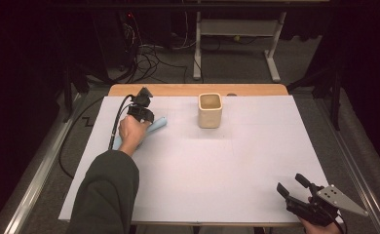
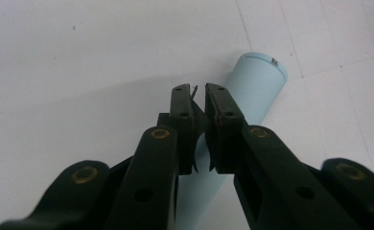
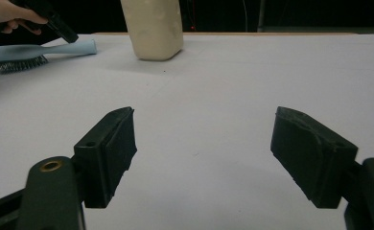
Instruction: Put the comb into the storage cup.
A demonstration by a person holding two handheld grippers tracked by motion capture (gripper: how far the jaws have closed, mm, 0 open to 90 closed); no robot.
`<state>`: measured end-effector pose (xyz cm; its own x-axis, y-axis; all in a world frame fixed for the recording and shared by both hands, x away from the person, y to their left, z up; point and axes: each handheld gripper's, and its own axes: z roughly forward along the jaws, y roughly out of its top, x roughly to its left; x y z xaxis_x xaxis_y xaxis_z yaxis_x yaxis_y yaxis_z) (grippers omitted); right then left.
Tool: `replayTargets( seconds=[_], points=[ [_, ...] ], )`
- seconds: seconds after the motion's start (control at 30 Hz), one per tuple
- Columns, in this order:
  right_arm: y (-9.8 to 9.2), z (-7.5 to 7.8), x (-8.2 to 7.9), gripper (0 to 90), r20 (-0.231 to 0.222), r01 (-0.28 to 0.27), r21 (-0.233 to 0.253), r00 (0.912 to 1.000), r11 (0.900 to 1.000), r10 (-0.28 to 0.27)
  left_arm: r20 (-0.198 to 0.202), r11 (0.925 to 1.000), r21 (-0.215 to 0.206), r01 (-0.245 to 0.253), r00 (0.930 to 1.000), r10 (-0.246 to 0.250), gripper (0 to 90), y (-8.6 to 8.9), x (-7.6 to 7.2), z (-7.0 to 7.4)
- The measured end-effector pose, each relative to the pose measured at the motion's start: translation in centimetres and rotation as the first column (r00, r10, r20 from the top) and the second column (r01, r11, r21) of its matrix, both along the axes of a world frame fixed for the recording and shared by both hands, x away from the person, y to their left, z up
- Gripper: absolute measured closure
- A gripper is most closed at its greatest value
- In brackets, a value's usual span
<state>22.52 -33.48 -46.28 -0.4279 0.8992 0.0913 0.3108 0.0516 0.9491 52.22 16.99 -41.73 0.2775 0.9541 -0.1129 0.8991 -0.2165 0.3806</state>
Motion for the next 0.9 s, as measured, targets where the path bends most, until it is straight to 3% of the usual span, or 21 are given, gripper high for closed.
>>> replayTargets(
  seconds=[0.47, 0.9],
  points=[
    [0.0, 0.0, 0.0, 24.6, 0.006, 0.000, -0.001, 1.0000, 1.000, 0.000, -0.009, 0.9999, -0.010, -0.001, 1.0000, 0.001, 85.8, 0.0, 0.1, -0.3],
    [0.0, 0.0, -0.1, 24.6, 0.006, 0.004, -0.002, 1.0000, 1.000, -0.004, -0.036, 0.9984, -0.010, 0.055, 0.9978, -0.056, 86.7, -1.2, -0.3, -0.9]
  ],
)
